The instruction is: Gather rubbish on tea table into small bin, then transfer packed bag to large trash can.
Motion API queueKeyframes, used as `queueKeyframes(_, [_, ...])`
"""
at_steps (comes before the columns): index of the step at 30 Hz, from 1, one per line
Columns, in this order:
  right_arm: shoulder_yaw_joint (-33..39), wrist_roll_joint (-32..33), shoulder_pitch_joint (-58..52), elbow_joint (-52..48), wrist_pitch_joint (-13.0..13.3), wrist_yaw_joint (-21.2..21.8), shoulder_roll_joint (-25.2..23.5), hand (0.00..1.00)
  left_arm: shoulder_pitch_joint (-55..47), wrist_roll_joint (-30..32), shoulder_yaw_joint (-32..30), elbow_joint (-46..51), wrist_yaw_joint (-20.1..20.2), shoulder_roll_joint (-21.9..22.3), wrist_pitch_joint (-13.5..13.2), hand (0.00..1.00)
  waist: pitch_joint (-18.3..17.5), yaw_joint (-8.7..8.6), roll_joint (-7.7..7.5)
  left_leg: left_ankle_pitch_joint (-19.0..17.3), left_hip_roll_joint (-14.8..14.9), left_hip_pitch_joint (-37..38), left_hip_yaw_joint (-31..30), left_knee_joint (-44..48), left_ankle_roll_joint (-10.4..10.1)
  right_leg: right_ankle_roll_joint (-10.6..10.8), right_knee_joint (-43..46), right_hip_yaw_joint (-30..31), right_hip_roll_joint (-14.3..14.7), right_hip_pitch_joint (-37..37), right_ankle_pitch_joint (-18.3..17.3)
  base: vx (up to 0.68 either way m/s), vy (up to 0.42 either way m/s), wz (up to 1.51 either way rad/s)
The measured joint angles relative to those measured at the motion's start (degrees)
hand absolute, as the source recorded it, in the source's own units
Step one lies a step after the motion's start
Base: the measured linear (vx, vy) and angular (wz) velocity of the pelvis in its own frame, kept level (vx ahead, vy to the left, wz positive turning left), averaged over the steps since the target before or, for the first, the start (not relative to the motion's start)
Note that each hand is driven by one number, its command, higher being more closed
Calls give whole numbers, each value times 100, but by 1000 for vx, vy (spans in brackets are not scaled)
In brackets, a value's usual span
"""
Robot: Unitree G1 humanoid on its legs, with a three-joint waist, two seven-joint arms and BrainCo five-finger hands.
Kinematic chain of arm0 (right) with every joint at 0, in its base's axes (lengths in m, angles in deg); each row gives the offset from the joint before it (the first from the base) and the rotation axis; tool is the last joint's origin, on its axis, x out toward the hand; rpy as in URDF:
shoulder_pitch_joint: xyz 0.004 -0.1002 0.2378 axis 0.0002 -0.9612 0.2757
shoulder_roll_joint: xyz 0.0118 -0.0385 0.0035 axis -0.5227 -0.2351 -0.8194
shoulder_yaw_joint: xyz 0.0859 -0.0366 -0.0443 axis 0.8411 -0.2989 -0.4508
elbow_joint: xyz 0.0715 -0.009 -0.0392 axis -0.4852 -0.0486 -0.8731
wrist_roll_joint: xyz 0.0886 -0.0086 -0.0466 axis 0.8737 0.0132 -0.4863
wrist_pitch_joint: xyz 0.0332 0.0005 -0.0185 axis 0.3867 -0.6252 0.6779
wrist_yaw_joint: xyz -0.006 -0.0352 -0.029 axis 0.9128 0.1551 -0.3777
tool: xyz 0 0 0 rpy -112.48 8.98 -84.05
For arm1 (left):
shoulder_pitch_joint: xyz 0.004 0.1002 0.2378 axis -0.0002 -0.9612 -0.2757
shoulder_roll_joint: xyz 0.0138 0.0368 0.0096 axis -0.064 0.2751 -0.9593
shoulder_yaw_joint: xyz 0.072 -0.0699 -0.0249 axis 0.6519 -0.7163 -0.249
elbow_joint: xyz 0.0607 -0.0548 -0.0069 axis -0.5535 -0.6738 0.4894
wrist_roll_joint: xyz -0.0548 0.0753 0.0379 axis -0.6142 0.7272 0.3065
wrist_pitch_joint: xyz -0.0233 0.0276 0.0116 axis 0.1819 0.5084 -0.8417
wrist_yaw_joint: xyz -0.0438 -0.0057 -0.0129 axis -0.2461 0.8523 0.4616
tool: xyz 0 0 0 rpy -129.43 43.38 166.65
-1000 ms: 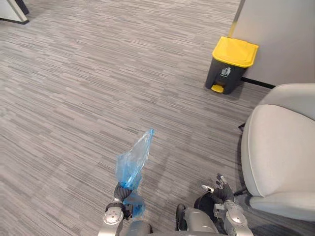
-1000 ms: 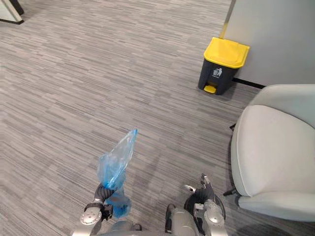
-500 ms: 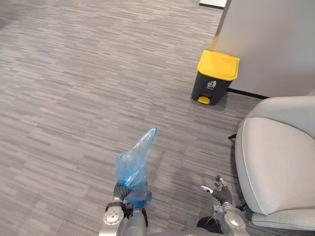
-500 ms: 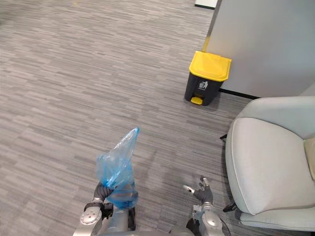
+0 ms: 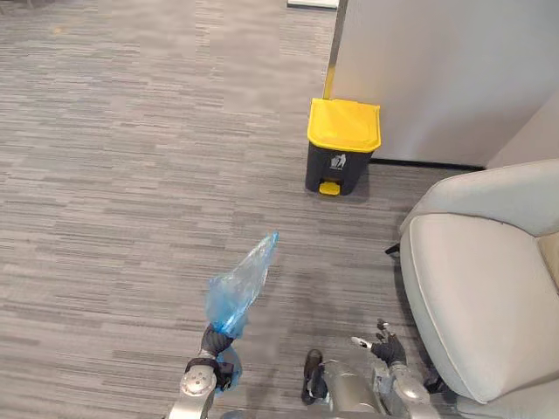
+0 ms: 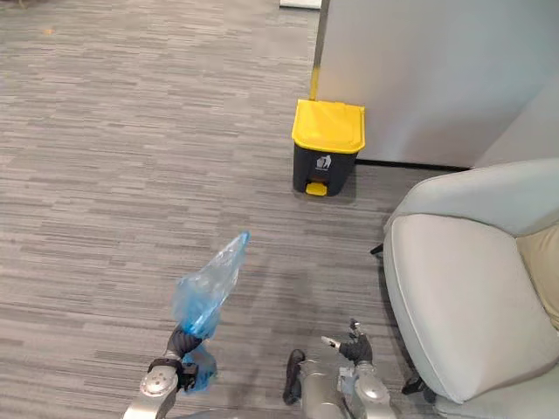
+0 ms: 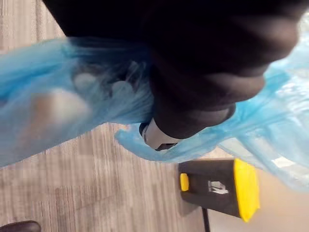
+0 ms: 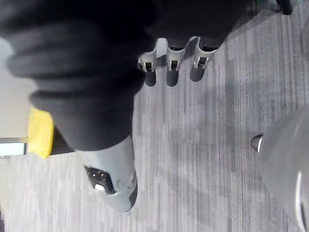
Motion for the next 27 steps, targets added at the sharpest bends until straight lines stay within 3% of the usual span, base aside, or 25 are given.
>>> queueKeyframes(2, [86, 1, 46, -2, -38, -2, 49, 0, 95, 4, -59, -85, -1, 63, 1, 100, 34, -35, 54, 267, 6, 111, -149, 0, -126, -12, 41, -52, -2, 147, -225, 400, -130, 3])
queueKeyframes(4, [166, 3, -90, -69, -45, -1, 40, 0, 144, 13, -119, -75, 18, 193, -2, 100, 60, -37, 60, 470, 144, 98, -349, 712, -244, 27, -183, -111, 55, 667, -342, 386, -141, 14])
queueKeyframes(6, [110, 5, -221, -327, -39, 2, 15, 0, 52, 14, -209, 44, 26, 387, -11, 100, 78, -6, 72, 861, 542, -657, -642, 2888, -308, 17, -718, -86, 211, 1372, -396, 329, -73, -12])
queueKeyframes(7, [112, 14, -231, -417, -30, 0, -19, 0, 8, 11, -212, 162, 38, 474, -14, 100, 114, 20, 89, 728, 786, -1166, -662, 3884, -161, -11, -861, 5, 327, 1580, -442, 215, 11, -33])
queueKeyframes(8, [112, 15, -211, -446, -32, -1, -42, 0, -36, 11, -211, 191, 40, 493, -13, 100, 103, 57, 138, 648, 850, -1367, -660, 4164, -32, -41, -914, 82, 360, 1667, -493, 184, 55, -55])
queueKeyframes(9, [119, 21, -214, -499, -32, -2, -61, 0, -106, 9, -210, 197, 40, 503, -10, 100, 140, 136, 55, 541, 890, -1690, -620, 4299, 100, -20, -1018, 227, 388, 1810, -506, 194, 76, -64])
queueKeyframes(10, [116, 34, -215, -522, -32, -4, -104, 0, -174, 7, -210, 206, 41, 500, -9, 100, 144, 222, 46, 406, 874, -1916, -582, 4036, 233, 19, -1119, 394, 386, 1951, -533, 191, 86, -64])
queueKeyframes(12, [138, 57, -284, -523, -37, -8, -133, 0, -241, 8, -219, 206, 41, 526, -5, 100, 164, 312, -17, 295, 751, -2144, -668, 3318, 297, 85, -1189, 565, 347, 2049, -568, 197, 145, -51])
queueKeyframes(13, [144, 57, -309, -526, -40, -20, -186, 0, -270, 8, -252, 209, 42, 567, -5, 100, 158, 339, -1, 316, 543, -2233, -863, 2208, 277, 232, -1179, 657, 269, 2078, -647, 208, 200, -39])
queueKeyframes(14, [159, 57, -310, -526, -42, -23, -177, 0, -272, 7, -275, 208, 41, 597, -5, 100, 157, 328, 6, 345, 477, -2243, -935, 1748, 272, 298, -1154, 713, 243, 2110, -687, 332, 325, -44])
queueKeyframes(15, [169, 57, -309, -528, -43, -28, -166, 0, -280, 6, -314, 208, 41, 654, -5, 100, 119, 343, 101, 681, 351, -2196, -1129, 833, 137, 478, -1040, 854, 206, 2105, -797, 397, 358, -56])
queueKeyframes(16, [142, 56, -323, -501, -64, -45, -223, 0, -307, 1, -354, 193, 36, 634, 0, 100, 69, 364, -73, 1157, 131, -1953, -955, 588, 268, 710, -934, 1091, 31, 2078, -908, 409, 342, -51])
queueKeyframes(19, [138, 50, -414, -557, -53, -23, -322, 0, -263, 1, -328, 189, 39, 519, 11, 100, -77, 371, -330, 810, -111, -1929, -635, 713, 480, 890, -1002, 1284, -325, 2110, -986, 329, 210, -33])
queueKeyframes(22, [160, 48, -387, -574, -48, -24, -296, 0, -257, 0, -286, 198, 39, 530, 12, 100, -68, 464, -304, 418, -253, -1686, -345, 836, 582, 1086, -482, 1455, -527, 1984, -1103, 269, 172, -48])
queueKeyframes(23, [150, 13, -346, -570, -53, -18, -319, 0, -286, -3, -178, 204, 36, 504, 13, 100, -63, 464, -226, 229, -313, -1403, -180, 766, 626, 1129, 462, 1496, -642, 1669, -1094, 251, 152, -41])
queueKeyframes(24, [144, 5, -341, -570, -53, -16, -325, 0, -291, -3, -162, 205, 37, 484, 13, 100, -62, 461, -225, 205, -328, -1347, -166, 743, 642, 1177, 674, 1492, -666, 1585, -1067, 309, 161, -35])
queueKeyframes(25, [129, 4, -352, -570, -55, -12, -343, 0, -305, -3, -73, 207, 35, 463, 18, 100, -56, 441, -226, 86, -370, -1121, -136, 659, 671, 1442, 1509, 1476, -765, 1236, -885, 295, 89, -15])
queueKeyframes(27, [130, 3, -408, -566, -60, -7, -357, 0, -301, -5, 0, 208, 21, 370, 26, 100, -32, 397, -196, -80, -389, -827, -147, 562, 692, 1347, 2410, 1391, -825, 826, -876, 328, 37, -4])
